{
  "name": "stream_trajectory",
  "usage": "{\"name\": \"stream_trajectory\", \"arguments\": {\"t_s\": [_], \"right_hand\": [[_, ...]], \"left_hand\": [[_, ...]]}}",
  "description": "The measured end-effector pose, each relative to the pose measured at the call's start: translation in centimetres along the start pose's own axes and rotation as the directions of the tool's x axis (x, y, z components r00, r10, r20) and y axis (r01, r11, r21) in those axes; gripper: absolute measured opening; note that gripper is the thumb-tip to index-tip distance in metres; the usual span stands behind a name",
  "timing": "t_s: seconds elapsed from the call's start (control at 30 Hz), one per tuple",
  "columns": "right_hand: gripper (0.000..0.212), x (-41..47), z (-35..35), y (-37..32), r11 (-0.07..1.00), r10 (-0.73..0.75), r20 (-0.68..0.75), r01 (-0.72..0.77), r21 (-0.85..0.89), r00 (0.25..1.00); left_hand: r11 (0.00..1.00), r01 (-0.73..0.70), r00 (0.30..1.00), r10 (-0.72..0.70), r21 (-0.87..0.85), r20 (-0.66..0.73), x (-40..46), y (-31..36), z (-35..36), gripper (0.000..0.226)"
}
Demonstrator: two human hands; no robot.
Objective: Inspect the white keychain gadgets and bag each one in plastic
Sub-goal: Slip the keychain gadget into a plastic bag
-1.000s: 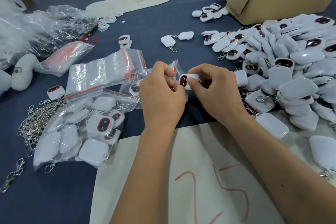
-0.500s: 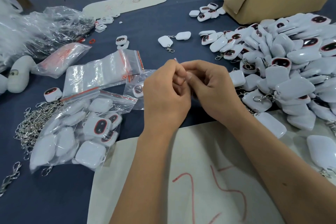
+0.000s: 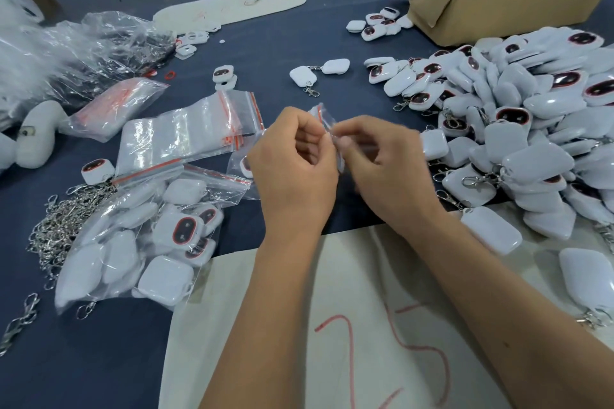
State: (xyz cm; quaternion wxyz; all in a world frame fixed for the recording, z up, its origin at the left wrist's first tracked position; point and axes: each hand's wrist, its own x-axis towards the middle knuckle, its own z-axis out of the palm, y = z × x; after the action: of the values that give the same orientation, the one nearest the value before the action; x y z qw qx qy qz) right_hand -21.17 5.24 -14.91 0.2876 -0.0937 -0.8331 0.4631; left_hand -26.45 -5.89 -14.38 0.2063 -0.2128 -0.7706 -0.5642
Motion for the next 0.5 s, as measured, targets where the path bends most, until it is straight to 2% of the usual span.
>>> {"name": "stream_trajectory", "arguments": {"t_s": [0.07, 0.1, 0.13, 0.2, 0.3, 0.4, 0.5], "right_hand": [[0.016, 0.0, -0.3, 0.3, 0.950, -0.046, -0.281, -0.045, -0.310, 0.958], [0.017, 0.0, -0.6, 0.3, 0.893, -0.057, -0.348, -0.108, -0.437, 0.936], [0.019, 0.2, -0.9, 0.5, 0.825, -0.049, -0.350, -0.160, -0.542, 0.935], [0.030, 0.4, -1.2, 0.8, 0.687, 0.070, -0.270, -0.243, -0.685, 0.960], [0.038, 0.3, -0.8, 0.5, 0.566, 0.213, -0.183, -0.274, -0.777, 0.960], [0.039, 0.5, -0.6, 0.5, 0.583, 0.196, -0.135, -0.226, -0.780, 0.971], [0.043, 0.5, -0.6, 0.8, 0.740, 0.125, -0.086, -0.151, -0.655, 0.988]], "left_hand": [[0.999, 0.030, 0.997, -0.029, -0.016, 0.066, -0.1, -0.1, 0.3, 0.015], [0.999, 0.035, 0.991, -0.033, -0.014, 0.129, -0.2, -0.2, 0.5, 0.014], [1.000, 0.025, 0.979, -0.024, -0.001, 0.202, -0.4, -0.1, 0.7, 0.012], [0.998, -0.039, 0.942, 0.024, 0.039, 0.335, -0.9, -0.1, 1.2, 0.009], [0.992, -0.115, 0.883, 0.075, 0.059, 0.463, -1.3, 0.0, 1.7, 0.012], [0.992, -0.099, 0.835, 0.043, 0.073, 0.548, -1.3, 0.1, 1.7, 0.023], [0.998, -0.029, 0.818, -0.009, 0.057, 0.576, -1.3, 0.1, 1.4, 0.023]]}}
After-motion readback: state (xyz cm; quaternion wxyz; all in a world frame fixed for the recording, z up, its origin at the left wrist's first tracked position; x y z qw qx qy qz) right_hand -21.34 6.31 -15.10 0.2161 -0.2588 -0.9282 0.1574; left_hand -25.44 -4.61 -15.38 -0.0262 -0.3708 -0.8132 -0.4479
